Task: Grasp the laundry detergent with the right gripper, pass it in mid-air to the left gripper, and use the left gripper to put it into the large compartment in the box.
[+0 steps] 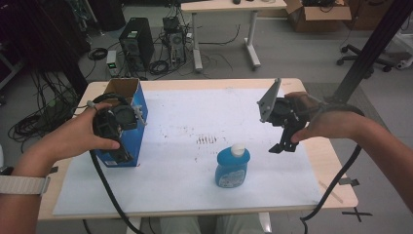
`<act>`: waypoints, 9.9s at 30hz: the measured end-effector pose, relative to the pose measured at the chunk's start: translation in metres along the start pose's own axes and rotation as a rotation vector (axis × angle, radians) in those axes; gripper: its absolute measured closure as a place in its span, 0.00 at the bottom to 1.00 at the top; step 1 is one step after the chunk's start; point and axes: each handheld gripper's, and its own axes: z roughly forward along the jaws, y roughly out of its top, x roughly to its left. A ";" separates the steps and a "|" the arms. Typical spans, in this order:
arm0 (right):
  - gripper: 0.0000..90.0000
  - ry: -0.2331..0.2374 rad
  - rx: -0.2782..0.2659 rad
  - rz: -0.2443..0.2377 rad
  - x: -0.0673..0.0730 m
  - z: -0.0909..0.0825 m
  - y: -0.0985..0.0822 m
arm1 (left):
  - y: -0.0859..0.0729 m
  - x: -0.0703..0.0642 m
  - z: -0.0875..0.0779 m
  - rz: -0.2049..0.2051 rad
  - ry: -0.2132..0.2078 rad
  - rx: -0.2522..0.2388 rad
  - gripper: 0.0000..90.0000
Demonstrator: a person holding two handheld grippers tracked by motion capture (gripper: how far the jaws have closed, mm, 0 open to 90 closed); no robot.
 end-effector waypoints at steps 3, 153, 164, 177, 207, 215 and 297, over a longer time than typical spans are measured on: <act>0.05 -0.001 -0.013 0.002 0.002 -0.002 0.000 | 0.001 0.001 0.000 -0.002 0.002 -0.002 0.08; 0.06 0.173 -0.684 0.083 0.009 0.141 -0.078 | -0.002 0.007 0.008 -0.085 -0.001 -0.026 0.09; 0.06 0.170 -0.732 0.096 0.010 0.146 -0.080 | -0.001 0.008 0.010 -0.076 -0.008 -0.023 0.09; 0.06 0.170 -0.795 0.114 0.010 0.153 -0.083 | 0.000 0.009 0.010 -0.079 -0.007 -0.020 0.09; 0.03 0.181 -0.852 0.139 0.017 0.175 -0.078 | 0.001 0.009 0.011 -0.079 -0.008 -0.017 0.09; 0.02 0.178 -0.858 0.135 0.016 0.177 -0.072 | -0.001 0.009 0.010 -0.082 -0.007 -0.020 0.10; 0.39 0.191 -0.894 0.080 0.021 0.190 -0.051 | -0.004 0.010 0.011 -0.080 -0.012 -0.023 0.11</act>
